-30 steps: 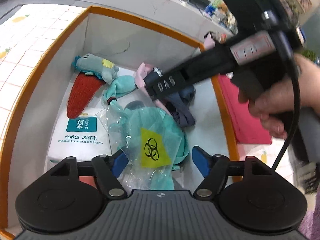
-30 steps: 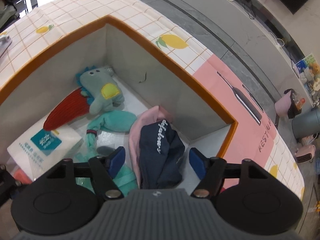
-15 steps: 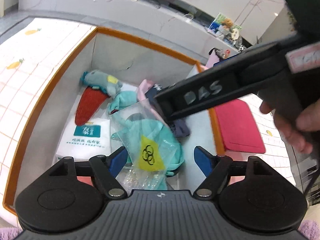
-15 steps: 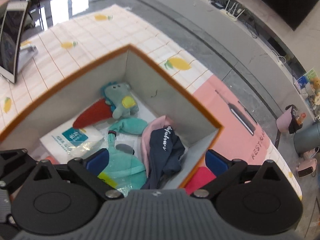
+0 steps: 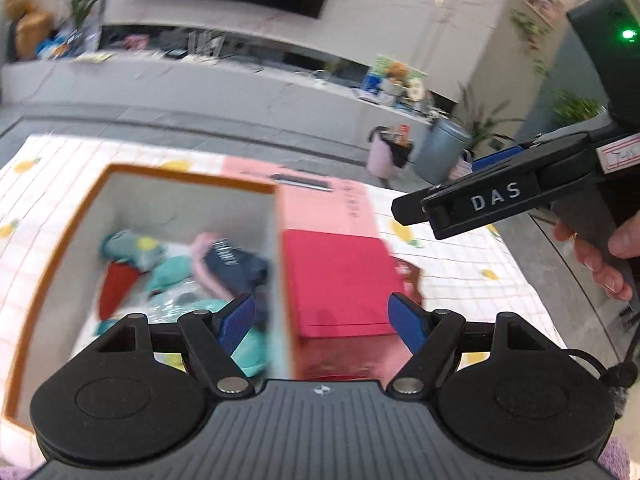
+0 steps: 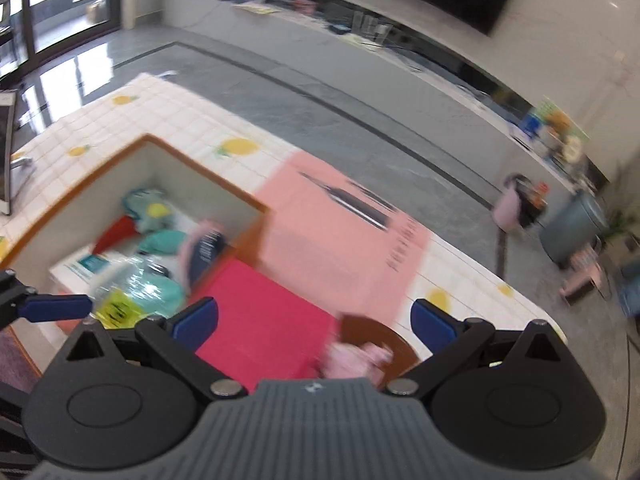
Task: Organize soft objects
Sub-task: 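Move both grippers back over the pink pouch and brown leather piece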
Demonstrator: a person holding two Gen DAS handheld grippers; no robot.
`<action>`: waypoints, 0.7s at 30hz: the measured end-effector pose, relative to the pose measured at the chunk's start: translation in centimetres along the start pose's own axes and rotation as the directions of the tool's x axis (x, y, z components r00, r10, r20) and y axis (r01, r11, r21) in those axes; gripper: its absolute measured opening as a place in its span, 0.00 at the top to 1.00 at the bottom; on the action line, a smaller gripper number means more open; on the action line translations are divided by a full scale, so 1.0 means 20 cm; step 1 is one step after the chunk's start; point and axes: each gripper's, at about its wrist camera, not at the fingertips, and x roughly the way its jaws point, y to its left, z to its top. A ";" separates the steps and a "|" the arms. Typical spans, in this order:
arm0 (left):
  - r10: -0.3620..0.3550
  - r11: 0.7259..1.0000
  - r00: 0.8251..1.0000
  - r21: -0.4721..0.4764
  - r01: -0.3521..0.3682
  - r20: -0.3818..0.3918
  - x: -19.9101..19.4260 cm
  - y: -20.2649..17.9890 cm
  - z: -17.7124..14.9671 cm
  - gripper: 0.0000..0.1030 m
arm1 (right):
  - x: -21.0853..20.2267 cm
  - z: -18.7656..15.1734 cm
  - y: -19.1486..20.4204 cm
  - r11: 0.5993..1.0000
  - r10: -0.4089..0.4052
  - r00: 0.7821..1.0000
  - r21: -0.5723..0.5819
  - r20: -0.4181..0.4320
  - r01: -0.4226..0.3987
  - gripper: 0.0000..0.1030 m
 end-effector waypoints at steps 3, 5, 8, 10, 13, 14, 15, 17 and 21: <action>-0.019 0.998 1.000 0.065 0.020 -0.008 0.06 -0.17 -0.03 0.14 | -0.01 -0.15 -0.16 0.998 -0.049 0.999 0.033 -0.007 0.049 0.03; -0.017 0.994 1.000 0.112 0.017 -0.005 0.09 -0.30 -0.07 0.14 | 0.00 -0.26 -0.25 0.997 -0.066 0.998 0.046 -0.016 0.067 0.03; -0.016 0.982 1.000 0.189 0.014 0.008 0.18 -0.46 -0.16 0.14 | 0.07 -0.43 -0.37 0.993 -0.063 0.997 0.100 -0.049 0.068 0.03; -0.016 0.972 1.000 0.233 0.017 -0.005 0.24 -0.53 -0.21 0.14 | 0.12 -0.53 -0.46 0.984 -0.064 0.996 0.159 -0.070 0.074 0.03; 0.003 0.968 1.000 0.250 0.004 -0.030 0.36 -0.61 -0.29 0.14 | 0.24 -0.67 -0.56 0.962 -0.043 0.994 0.264 -0.097 0.067 0.03; 0.008 0.967 0.999 0.254 0.002 -0.038 0.38 -0.64 -0.32 0.14 | 0.28 -0.72 -0.58 0.954 -0.036 0.994 0.293 -0.105 0.065 0.03; 0.005 0.966 0.999 0.260 0.007 -0.046 0.42 -0.66 -0.35 0.14 | 0.32 -0.76 -0.60 0.945 -0.027 0.993 0.320 -0.113 0.062 0.03; -0.039 0.959 0.998 0.278 0.052 -0.053 0.45 -0.69 -0.41 0.14 | 0.41 -0.84 -0.62 0.926 -0.008 0.992 0.374 -0.123 0.053 0.03; -0.070 0.927 0.996 0.366 0.085 -0.052 0.51 -0.69 -0.55 0.14 | 0.57 -0.93 -0.61 0.896 0.054 0.992 0.444 -0.112 0.002 0.26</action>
